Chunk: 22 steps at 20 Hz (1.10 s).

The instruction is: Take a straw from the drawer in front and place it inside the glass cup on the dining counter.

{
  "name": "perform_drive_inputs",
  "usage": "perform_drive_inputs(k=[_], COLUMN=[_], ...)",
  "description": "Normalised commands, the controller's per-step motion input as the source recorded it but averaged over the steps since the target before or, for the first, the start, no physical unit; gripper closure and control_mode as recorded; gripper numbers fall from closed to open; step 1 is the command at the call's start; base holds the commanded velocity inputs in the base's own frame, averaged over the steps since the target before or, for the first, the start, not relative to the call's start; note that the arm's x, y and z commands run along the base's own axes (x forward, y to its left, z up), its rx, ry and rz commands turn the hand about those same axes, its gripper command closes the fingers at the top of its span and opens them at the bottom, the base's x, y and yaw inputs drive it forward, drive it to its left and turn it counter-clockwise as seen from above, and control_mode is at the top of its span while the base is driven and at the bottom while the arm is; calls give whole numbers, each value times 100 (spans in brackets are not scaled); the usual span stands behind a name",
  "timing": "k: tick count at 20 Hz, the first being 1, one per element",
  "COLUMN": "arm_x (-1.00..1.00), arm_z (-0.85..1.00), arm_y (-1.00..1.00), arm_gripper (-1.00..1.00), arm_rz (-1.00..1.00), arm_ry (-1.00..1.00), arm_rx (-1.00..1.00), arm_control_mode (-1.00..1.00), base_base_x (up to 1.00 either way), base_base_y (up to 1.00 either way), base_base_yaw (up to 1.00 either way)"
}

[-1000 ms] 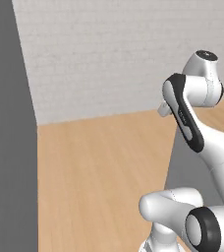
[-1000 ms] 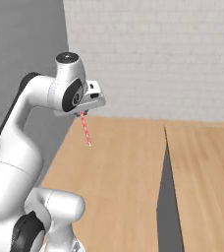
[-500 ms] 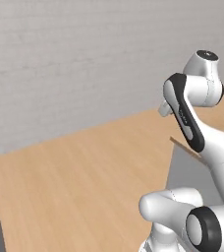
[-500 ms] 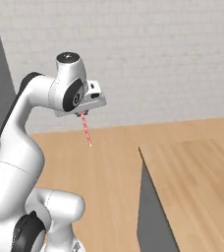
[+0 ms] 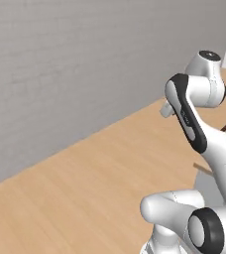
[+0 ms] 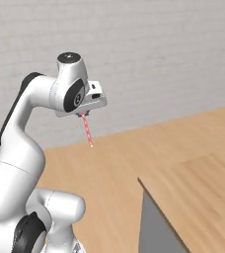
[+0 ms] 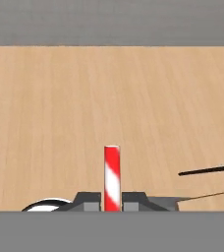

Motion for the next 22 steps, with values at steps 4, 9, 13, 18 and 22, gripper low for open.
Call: perform_drive_inputs(k=[4,9,13,18,22], arm_x=[0,0,0,0,0], arm_z=[0,0,0,0,0], arm_y=[0,0,0,0,0], arm_gripper=[100,100,100,100,100], arm_rz=[0,0,0,0,0], arm_ry=[0,0,0,0,0], arm_rx=[0,0,0,0,0], arm_control_mode=[100,100,100,100,100], base_base_x=[90,97,92,92,95], base_base_y=[70,51,47,53,52], base_base_yaw=[-46,-51,-53,-53,-52])
